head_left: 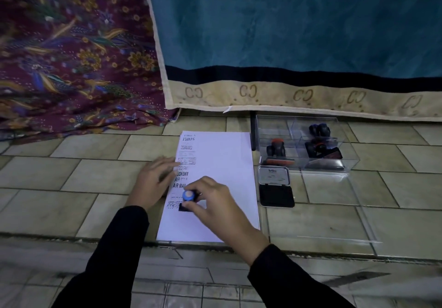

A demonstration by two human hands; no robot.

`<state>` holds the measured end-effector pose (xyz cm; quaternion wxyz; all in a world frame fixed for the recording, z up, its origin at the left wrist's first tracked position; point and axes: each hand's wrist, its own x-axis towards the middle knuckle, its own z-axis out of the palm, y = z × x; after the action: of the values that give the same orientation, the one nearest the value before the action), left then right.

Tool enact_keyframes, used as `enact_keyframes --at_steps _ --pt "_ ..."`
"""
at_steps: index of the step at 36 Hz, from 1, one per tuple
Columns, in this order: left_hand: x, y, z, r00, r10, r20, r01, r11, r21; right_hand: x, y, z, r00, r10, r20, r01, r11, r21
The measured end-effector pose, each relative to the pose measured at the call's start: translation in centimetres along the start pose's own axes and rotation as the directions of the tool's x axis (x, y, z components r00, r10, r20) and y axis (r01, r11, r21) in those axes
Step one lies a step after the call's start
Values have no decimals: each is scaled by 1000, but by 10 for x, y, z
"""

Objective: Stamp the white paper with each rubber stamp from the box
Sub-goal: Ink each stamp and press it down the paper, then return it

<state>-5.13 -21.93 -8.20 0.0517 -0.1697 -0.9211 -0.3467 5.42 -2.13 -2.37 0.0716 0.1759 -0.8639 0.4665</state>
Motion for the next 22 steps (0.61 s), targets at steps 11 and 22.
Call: enact_keyframes --at_steps 11,22 --pt "-4 3 5 998 2 -61 4 996 89 11 -6 24 994 28 102 -16 994 -111" --pt "-3 -1 8 997 19 -78 -10 994 109 12 -8 35 992 3 124 13 991 -131"
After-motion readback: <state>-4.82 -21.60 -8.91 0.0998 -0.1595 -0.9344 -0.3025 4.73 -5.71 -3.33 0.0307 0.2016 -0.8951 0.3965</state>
